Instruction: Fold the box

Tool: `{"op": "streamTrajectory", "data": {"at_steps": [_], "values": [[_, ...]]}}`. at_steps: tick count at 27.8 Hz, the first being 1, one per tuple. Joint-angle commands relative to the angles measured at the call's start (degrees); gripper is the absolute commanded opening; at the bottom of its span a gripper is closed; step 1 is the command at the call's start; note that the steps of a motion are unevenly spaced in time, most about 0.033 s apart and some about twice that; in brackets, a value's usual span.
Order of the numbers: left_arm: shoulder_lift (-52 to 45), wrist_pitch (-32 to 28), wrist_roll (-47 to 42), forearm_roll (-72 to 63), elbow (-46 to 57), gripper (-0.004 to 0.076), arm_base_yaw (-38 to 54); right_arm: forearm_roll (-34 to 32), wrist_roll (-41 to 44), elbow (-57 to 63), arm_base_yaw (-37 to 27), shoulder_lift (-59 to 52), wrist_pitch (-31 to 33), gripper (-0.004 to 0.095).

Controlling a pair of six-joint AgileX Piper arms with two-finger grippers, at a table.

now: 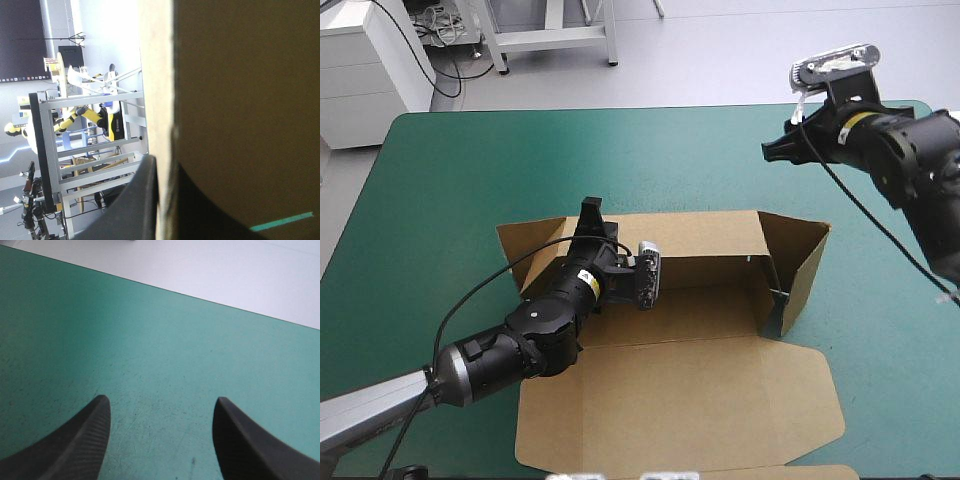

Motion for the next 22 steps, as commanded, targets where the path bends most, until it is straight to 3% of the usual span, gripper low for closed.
{"op": "streamTrajectory", "data": {"at_steps": [1, 13, 22], "values": [[-0.94, -0.92, -0.52, -2.70, -0.17, -0.0008, -0.61, 7.01, -6.26, -6.41, -4.35, 5.25, -1.92, 0.0552], [-0.94, -1.01, -0.52, -2.70, -0.17, -0.0008, -0.61, 10.24, -14.72, -14.47, -6.20, 21.15, 13.55, 0.0551], [-0.94, -1.16, -0.52, -1.56, -0.17, -0.0008, -0.61, 11.00, -15.44, -4.67, -6.20, 17.03, 13.54, 0.0506]]}}
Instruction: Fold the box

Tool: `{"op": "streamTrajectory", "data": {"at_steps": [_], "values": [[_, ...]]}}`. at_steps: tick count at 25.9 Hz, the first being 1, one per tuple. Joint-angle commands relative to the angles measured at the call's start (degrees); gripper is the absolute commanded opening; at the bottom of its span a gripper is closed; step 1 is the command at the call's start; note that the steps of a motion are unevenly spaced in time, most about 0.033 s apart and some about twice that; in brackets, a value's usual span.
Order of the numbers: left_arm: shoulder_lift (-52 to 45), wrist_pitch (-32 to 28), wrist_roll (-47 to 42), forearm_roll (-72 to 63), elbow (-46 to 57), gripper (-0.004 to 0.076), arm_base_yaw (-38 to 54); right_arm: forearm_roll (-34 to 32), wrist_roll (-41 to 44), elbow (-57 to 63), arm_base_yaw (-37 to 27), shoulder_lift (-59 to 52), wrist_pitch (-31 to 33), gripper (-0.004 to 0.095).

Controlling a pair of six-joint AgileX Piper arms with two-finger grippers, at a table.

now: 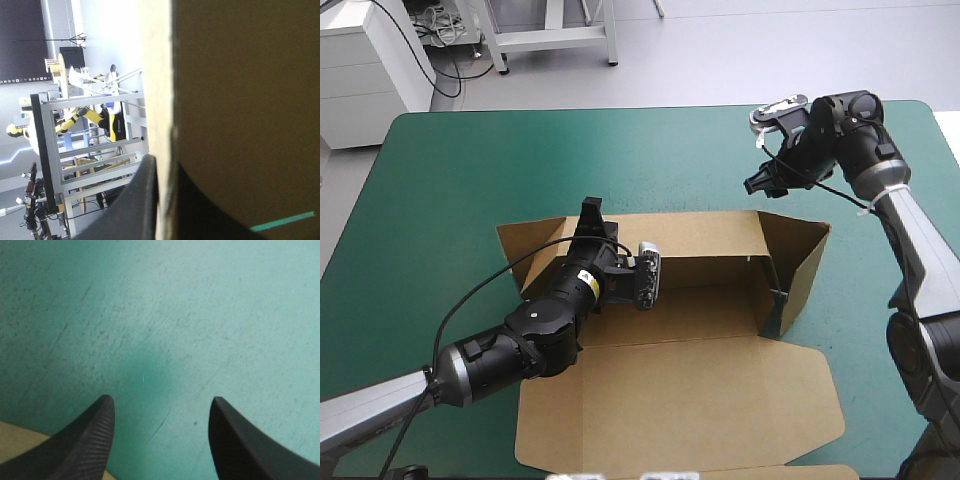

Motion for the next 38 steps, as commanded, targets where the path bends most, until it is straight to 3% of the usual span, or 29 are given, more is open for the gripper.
{"op": "streamTrajectory", "data": {"at_steps": [1, 11, 17, 20, 28, 38], "values": [[-0.93, -1.03, -0.52, -1.66, -0.36, -0.0008, -0.61, 0.64, -1.46, 4.39, -0.46, -6.74, -1.32, 0.0506], [-0.93, -1.03, -0.52, -1.36, -0.36, -0.0008, -0.61, 5.95, -5.82, 26.43, -0.46, -24.86, -9.04, 0.0506], [-0.93, -1.49, -0.73, -1.27, -0.36, -0.0008, -0.61, 16.55, -13.03, 46.25, -0.46, -39.15, -22.36, 0.0488], [-0.93, -1.49, -0.73, -1.27, -0.36, -0.0008, -0.61, 20.92, -16.03, 51.38, -0.46, -43.05, -25.36, 0.0488], [-0.93, -2.45, -0.73, -1.27, -0.36, -0.0008, -0.61, 35.56, -27.79, 60.34, -0.46, -49.35, -31.41, 0.0487], [-0.93, -3.33, -0.73, -1.27, -0.36, -0.0008, -0.52, 35.99, -26.52, 62.25, -0.35, -49.23, -36.95, 0.0487]]}}
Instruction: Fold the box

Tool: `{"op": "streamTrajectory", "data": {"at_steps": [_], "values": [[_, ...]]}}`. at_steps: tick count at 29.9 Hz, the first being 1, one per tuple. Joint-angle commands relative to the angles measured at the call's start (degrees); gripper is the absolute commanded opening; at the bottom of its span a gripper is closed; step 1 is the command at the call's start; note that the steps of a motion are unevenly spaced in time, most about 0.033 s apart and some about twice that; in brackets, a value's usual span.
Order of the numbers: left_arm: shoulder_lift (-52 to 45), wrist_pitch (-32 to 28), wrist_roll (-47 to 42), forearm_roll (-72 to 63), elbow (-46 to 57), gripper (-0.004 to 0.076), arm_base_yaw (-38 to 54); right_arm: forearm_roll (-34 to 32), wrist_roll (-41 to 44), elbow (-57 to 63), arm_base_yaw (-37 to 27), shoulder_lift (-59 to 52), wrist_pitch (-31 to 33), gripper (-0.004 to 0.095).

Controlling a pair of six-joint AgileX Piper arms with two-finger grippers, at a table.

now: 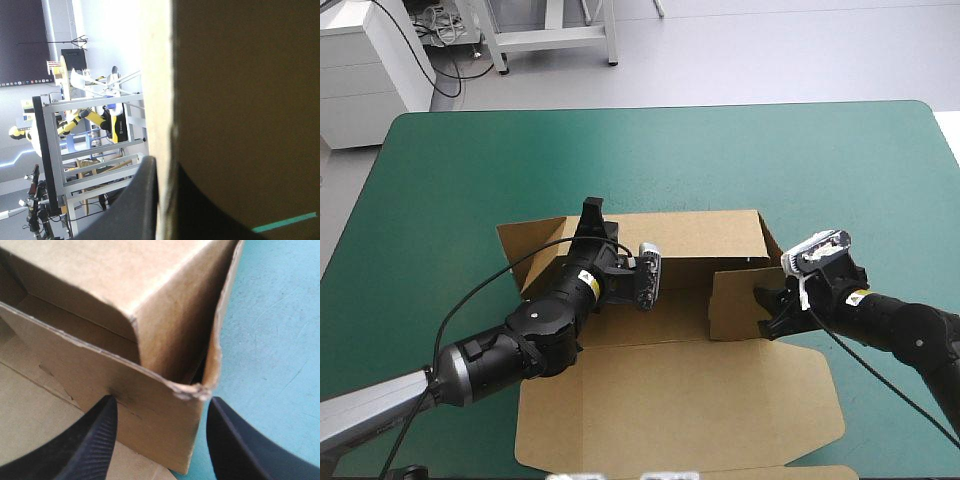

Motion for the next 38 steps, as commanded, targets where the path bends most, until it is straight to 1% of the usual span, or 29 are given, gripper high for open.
{"op": "streamTrajectory", "data": {"at_steps": [1, 8, 17, 19, 22, 23, 24, 26, 27, 28, 30, 31, 34, 38], "values": [[-0.93, -2.86, -0.68, -1.97, -0.60, -0.0008, -0.52, 1.75, 1.48, -1.40, -0.05, -0.75, -3.65, 0.0487], [-0.93, -2.86, -0.68, -1.97, -0.60, -0.0008, -0.52, 1.56, 5.82, -1.40, -0.05, -0.75, -3.78, 0.0483], [-0.93, -3.52, -0.68, -1.54, -0.60, -0.0008, -0.52, 1.78, 7.73, -1.40, 0.08, -0.65, -3.44, 0.0483], [-0.93, -4.28, -0.68, -1.54, -0.60, -0.0008, -0.52, 1.42, 7.88, -1.40, 1.88, -0.13, -3.83, 0.0482], [-0.93, -5.22, -0.68, -1.29, -0.60, -0.0008, -0.52, -0.47, 9.12, -1.40, 6.95, 1.38, -6.15, 0.0482], [-0.93, -5.22, -0.68, -1.29, -0.60, -0.0008, -0.52, -3.00, 10.80, -1.40, 9.04, 2.07, -7.65, 0.0478], [-0.93, -5.22, -0.68, -1.29, -0.60, -0.0008, -0.52, -6.99, 13.79, -1.40, 10.96, 2.86, -9.16, 0.0464], [-0.93, -4.83, -0.68, -1.29, -0.60, -0.0008, -0.52, -15.72, 23.69, -1.40, 13.56, 4.01, -11.03, 0.0445], [-0.93, -4.83, -0.68, -1.29, -0.60, -0.0008, -0.52, -20.30, 29.24, -1.40, 14.48, 4.46, -11.40, 0.0444], [-0.93, -4.83, -0.68, -1.29, -0.60, -0.0008, -0.52, -24.49, 32.65, -1.40, 15.23, 4.96, -11.40, 0.0444], [-0.93, -4.83, -0.68, -1.29, -0.60, -0.0008, -0.52, -30.25, 37.25, -1.40, 15.91, 4.99, -11.40, 0.0444], [-0.93, -4.83, -0.68, -1.40, -0.60, -0.0008, -0.52, -32.13, 39.84, -1.40, 15.91, 4.99, -12.47, 0.0444], [-0.93, -4.83, -0.68, -1.51, -0.60, -0.0008, -0.52, -34.74, 46.00, -1.51, 15.91, 4.88, -16.47, 0.0443], [-0.93, -4.83, -0.68, -1.51, -0.60, -0.0008, -0.52, -34.74, 47.12, -1.51, 15.91, 5.51, -18.72, 0.0437]]}}
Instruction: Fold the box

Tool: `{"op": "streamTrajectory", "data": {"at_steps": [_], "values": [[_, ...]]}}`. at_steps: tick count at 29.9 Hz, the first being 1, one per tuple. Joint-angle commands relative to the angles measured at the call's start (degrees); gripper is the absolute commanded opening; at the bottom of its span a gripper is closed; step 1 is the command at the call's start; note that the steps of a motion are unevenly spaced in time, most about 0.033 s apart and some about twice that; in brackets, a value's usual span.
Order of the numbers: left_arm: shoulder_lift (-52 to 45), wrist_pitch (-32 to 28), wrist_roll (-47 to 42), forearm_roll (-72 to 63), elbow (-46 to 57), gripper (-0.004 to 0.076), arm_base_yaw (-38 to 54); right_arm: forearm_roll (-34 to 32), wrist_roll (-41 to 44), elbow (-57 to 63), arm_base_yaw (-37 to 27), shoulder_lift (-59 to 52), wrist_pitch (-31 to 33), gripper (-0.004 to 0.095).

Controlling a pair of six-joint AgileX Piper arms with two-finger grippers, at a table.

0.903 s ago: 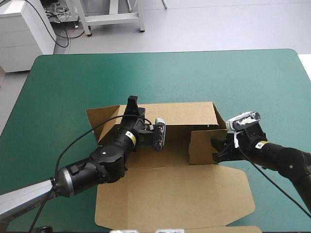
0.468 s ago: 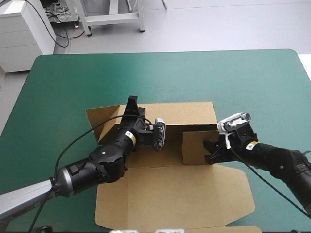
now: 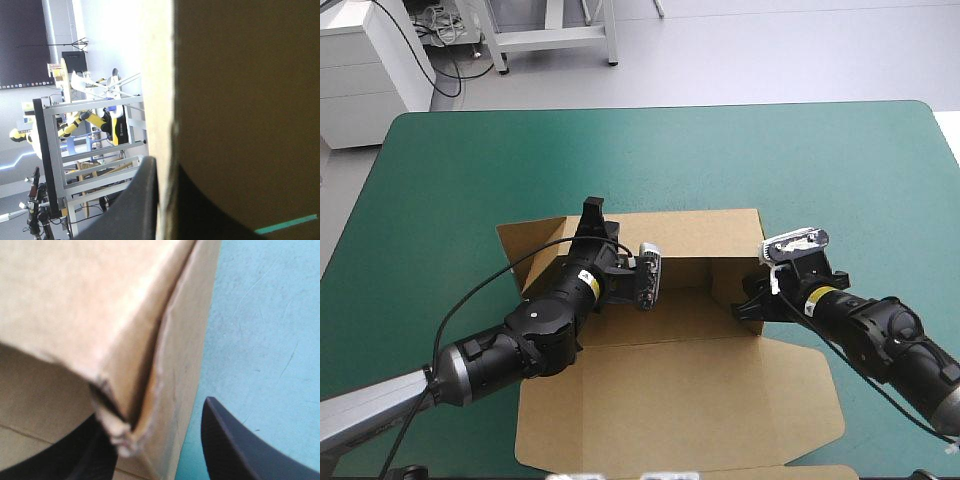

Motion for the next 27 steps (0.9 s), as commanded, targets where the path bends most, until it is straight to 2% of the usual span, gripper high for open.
{"op": "streamTrajectory", "data": {"at_steps": [1, 6, 11, 14, 17, 24, 27], "values": [[-0.93, -4.39, -0.68, -1.79, -0.65, -0.0008, -0.58, -0.90, 1.51, -1.72, 0.03, 0.00, -5.68, 0.0430], [-0.93, -4.63, -0.68, -1.79, -0.65, -0.0008, -0.58, -0.80, 2.36, -1.72, 0.03, 1.48, -5.25, 0.0293], [-0.93, -5.12, -0.68, -1.79, -0.65, -0.0008, -0.58, 1.08, 2.36, -1.72, 0.03, 1.48, -5.25, -0.0021], [-1.16, -7.63, -0.68, -1.79, -0.65, 0.0012, -0.58, 1.90, 2.36, -1.72, 0.03, 1.48, -5.25, 0.0001], [-2.04, -9.23, -0.68, -1.79, -0.65, 0.0083, -1.11, 1.60, 3.70, -1.72, 0.03, 1.48, -5.36, 0.0001], [-6.24, -8.59, -0.68, -2.03, -0.65, 0.0346, -7.37, -9.16, 15.36, -1.94, 0.03, 1.91, -7.95, 0.0001], [-8.32, -7.99, -0.68, -3.25, -0.65, 0.0398, -10.64, -13.28, 19.17, -2.86, 0.03, 3.87, -7.56, 0.0002]]}}
